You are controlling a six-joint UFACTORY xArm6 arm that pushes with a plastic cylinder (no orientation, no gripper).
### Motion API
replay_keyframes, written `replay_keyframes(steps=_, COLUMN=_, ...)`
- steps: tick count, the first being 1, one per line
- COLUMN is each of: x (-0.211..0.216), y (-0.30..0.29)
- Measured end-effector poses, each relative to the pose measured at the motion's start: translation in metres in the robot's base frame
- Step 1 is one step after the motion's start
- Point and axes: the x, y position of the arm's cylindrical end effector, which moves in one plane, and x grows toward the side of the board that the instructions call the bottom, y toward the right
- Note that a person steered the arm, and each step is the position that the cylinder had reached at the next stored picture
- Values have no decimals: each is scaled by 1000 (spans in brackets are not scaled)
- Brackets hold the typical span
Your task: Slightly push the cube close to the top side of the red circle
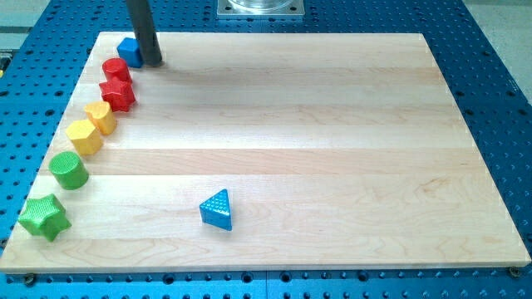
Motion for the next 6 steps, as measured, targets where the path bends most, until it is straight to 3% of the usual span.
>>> replay_keyframes(steps=1, x=-28, y=38)
replay_keyframes(steps=2, x=-71, y=24)
replay_keyframes(steps=3, x=-66, y=-23)
replay_keyframes(steps=5, x=-31, y=-33)
replay_keyframes(steps=6, x=-39, y=-52)
